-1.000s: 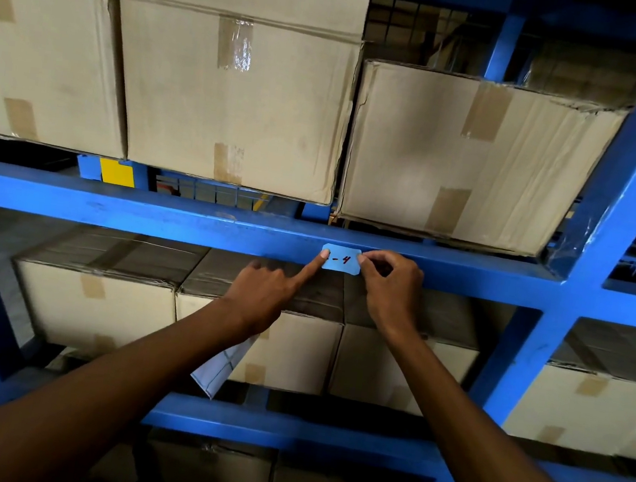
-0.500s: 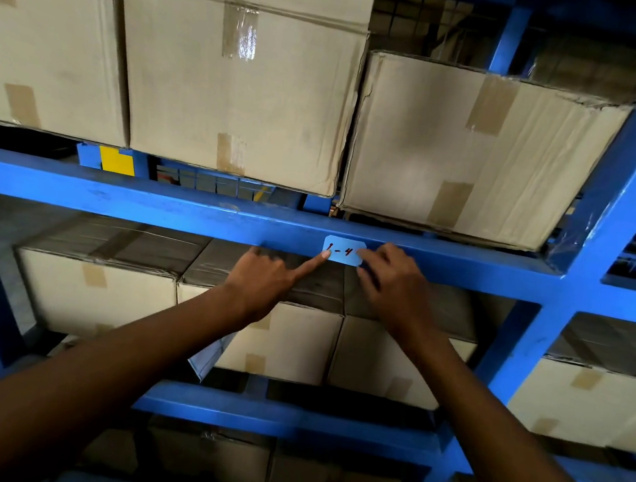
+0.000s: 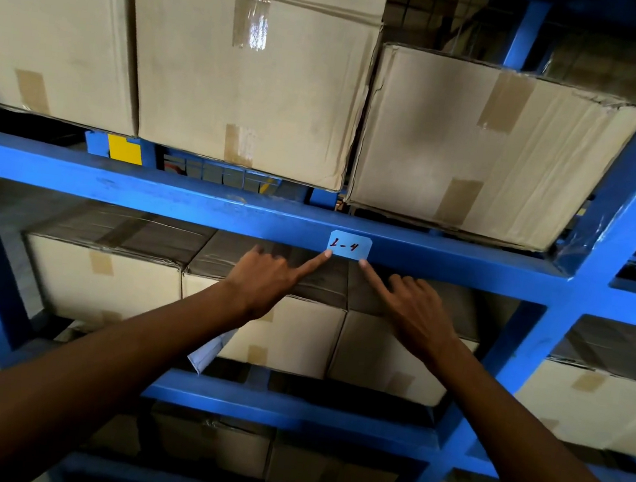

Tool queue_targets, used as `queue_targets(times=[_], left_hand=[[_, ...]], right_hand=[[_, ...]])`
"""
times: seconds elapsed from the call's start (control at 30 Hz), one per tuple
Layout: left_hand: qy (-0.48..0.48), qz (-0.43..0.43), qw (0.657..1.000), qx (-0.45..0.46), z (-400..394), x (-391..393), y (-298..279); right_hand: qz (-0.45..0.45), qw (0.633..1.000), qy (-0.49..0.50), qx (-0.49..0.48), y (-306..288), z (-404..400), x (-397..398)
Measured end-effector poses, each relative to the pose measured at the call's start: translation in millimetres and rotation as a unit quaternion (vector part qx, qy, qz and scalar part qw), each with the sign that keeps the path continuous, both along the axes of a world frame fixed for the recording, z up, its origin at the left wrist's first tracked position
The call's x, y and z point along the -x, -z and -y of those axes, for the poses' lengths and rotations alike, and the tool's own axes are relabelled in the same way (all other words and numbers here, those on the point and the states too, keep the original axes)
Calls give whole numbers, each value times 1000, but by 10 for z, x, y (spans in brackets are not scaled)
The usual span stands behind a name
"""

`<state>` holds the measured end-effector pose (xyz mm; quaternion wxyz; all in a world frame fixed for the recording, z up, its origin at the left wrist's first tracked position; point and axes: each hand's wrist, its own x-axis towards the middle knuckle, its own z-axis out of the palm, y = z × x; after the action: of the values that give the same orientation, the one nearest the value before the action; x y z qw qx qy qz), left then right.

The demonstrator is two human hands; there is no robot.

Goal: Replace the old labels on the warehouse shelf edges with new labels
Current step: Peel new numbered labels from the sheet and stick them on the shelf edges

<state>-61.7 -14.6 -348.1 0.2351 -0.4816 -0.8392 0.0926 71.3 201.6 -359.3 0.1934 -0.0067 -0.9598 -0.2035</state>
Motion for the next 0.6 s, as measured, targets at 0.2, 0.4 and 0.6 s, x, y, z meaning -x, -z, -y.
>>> queue_targets(times=[0.2, 0.4, 0.6], left_hand=[[-13, 18, 1000, -15, -78, -58, -60], [13, 88, 990, -114, -30, -236, -78], [157, 372, 853, -330, -280, -662, -287]], right_hand=[[-38, 998, 43, 7, -116, 62, 74], [-39, 987, 127, 88, -94, 31, -270], [-137, 940, 76, 303, -399, -39, -808]])
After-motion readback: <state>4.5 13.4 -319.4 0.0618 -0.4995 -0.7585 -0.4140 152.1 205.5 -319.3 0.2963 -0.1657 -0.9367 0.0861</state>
